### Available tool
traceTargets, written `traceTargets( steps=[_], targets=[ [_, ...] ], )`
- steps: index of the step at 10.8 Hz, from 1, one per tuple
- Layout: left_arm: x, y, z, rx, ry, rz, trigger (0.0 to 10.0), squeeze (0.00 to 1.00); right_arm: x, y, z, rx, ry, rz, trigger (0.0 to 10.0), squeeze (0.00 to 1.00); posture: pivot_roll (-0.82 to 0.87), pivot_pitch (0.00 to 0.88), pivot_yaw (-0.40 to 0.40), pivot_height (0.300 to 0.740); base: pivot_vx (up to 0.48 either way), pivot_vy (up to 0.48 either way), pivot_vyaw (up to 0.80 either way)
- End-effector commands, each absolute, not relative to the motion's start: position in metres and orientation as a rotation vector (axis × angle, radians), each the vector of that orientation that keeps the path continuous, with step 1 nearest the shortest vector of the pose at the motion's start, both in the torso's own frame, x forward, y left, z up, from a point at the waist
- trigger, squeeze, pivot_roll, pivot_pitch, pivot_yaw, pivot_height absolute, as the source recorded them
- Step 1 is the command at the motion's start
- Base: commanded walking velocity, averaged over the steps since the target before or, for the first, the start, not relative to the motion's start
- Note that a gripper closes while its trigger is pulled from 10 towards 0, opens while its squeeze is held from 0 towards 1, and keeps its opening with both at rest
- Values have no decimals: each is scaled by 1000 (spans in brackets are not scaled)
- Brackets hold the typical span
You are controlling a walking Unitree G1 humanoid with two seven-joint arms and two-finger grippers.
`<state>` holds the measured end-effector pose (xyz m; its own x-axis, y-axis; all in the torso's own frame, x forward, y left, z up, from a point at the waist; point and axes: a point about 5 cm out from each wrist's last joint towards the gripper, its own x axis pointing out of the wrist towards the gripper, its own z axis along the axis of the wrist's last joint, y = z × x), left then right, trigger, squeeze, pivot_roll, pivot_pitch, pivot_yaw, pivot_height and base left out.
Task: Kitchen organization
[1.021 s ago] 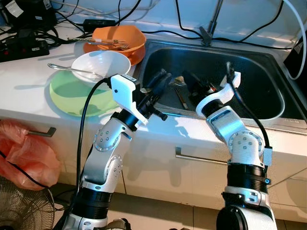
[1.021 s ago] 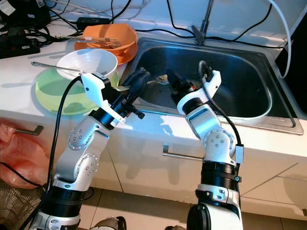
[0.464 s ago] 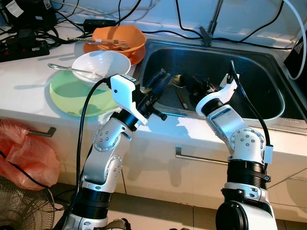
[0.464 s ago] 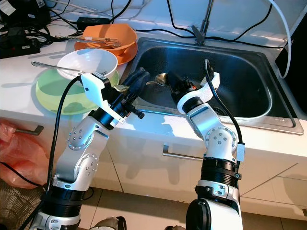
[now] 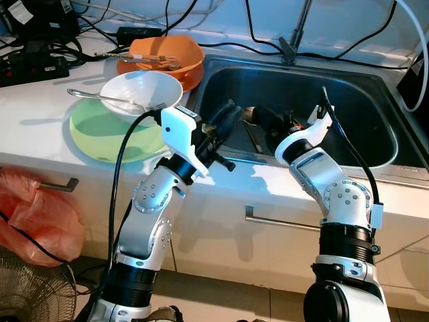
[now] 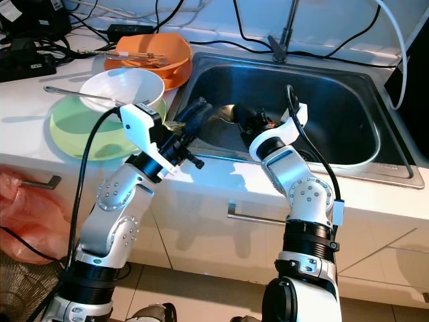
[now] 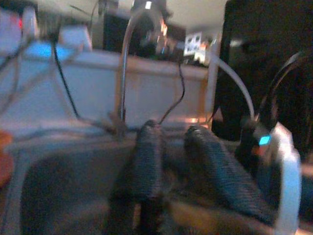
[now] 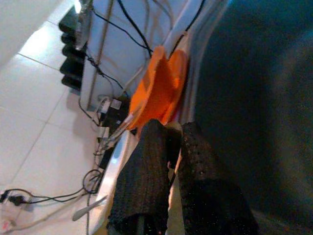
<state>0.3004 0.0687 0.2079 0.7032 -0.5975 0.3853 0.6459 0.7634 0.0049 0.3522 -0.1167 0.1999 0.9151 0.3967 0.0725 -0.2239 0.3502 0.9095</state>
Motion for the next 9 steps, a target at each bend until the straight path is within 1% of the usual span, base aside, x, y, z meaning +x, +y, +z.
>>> traceTargets(
  steps=[1, 2, 3, 6, 9],
  targets=[
    [300, 64, 210, -136, -379, -701, 10000, 1000, 352, -111, 200, 1118, 195, 418, 0, 0, 15, 82, -32, 740, 0, 0, 0],
    [300, 63, 210, -141, -376, -706, 10000, 1000, 353, -112, 200, 1124, 188, 396, 0, 0, 16, 81, -32, 740, 0, 0, 0],
    [300, 63, 209, -145, -374, -706, 10000, 1000, 357, -119, 196, 1131, 176, 318, 0, 0, 17, 82, -32, 740, 0, 0, 0],
    [300, 64, 207, -135, -364, -700, 10000, 1000, 362, -137, 194, 1131, 125, 184, 0, 0, 17, 82, -30, 740, 0, 0, 0],
    [300, 64, 207, -135, -358, -696, 10000, 1000, 365, -149, 193, 1104, 75, 93, 0, 0, 18, 81, -29, 740, 0, 0, 0]
  ],
)
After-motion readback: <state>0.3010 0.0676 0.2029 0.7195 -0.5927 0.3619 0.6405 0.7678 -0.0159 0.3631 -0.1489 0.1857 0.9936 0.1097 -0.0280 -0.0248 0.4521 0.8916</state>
